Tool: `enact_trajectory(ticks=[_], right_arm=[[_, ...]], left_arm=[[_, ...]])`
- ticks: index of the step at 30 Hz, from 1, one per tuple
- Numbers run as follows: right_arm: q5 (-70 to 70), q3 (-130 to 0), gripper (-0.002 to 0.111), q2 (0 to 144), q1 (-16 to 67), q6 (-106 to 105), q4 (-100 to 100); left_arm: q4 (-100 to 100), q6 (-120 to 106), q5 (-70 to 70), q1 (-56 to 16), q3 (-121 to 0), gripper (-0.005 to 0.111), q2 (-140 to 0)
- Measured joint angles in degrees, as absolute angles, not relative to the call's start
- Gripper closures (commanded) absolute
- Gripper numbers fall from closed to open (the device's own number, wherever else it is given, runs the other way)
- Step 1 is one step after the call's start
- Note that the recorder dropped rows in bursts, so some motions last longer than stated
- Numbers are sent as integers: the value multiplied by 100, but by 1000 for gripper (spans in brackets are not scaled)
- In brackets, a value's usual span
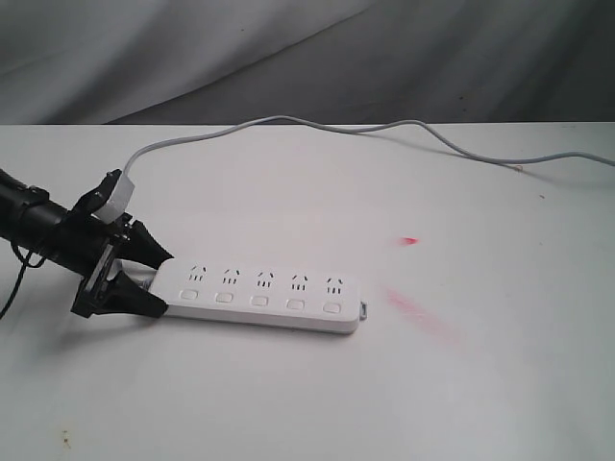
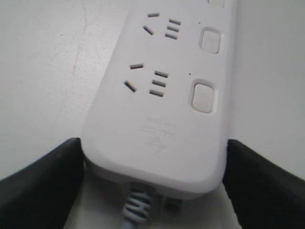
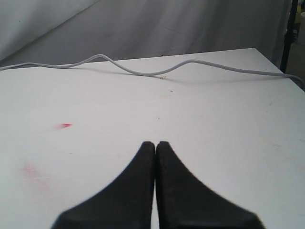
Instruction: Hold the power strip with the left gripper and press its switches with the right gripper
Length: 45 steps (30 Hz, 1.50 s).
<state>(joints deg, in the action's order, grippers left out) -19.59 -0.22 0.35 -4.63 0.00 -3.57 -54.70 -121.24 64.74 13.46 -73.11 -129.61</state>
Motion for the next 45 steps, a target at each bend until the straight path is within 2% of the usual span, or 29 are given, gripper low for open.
enact_trajectory(ticks=[2,6,23,36,37,39,45], right_arm=[[-1959,-22,108,35,-463,0,-357],[-1959,-22,108,35,-463,0,-357],[-1959,-22,108,35,-463,0,-357],[-1959,-22,108,35,-463,0,-357],[-1959,-22,108,35,-463,0,-357],[-1959,-22,108,35,-463,0,-357],[-1959,-22,108,35,-463,0,-357]], left_arm=[[-5470,-12124,6472,1346,-7311,13,-12961],[-5421,-12124,6583,1346,-7299,4,-12961],[-4836,-12012,6351,1332,-7641,5,-12784],[-4694,-11376,6291,1332,-7673,6,-10787],[-4694,-11258,6291,1332,-7673,8,-10628],[-4694,-10977,6291,1332,-7673,20,-10343],[-4694,-9968,6401,1332,-7673,80,-9472]])
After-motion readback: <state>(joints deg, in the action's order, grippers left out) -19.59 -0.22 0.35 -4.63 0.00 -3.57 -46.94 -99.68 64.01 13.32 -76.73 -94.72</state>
